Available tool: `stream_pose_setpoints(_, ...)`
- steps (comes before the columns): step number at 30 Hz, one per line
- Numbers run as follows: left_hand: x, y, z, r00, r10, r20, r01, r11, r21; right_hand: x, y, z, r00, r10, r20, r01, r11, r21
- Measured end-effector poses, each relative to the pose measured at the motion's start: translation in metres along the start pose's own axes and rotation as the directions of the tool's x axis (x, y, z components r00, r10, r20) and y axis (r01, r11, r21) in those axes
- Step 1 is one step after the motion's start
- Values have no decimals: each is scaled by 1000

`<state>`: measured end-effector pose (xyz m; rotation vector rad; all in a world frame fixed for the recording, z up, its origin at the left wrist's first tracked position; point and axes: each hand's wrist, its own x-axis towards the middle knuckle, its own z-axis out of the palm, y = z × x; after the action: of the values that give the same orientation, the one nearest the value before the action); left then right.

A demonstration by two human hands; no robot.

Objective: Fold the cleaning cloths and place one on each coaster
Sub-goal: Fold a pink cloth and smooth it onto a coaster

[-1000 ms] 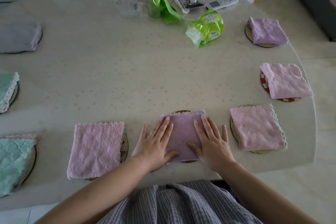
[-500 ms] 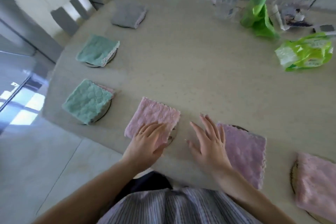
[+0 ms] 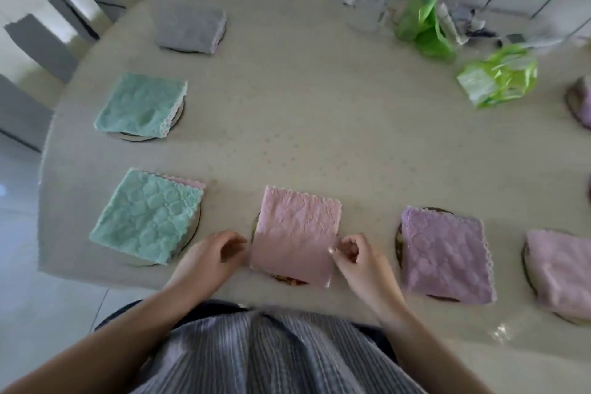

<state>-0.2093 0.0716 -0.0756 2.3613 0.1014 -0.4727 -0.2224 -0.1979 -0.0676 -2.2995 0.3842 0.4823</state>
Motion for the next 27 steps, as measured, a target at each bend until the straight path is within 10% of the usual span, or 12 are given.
stream_pose_setpoints(21,5,-1,-8,950,149,275,-185,977,110,-27,1,23,998,62,25,-59,992,-109)
stream_pose_setpoints(27,-4,-3,-9,973,180,142,-198,973,121,-29,1,20,999,48,-8,-48,996,-70)
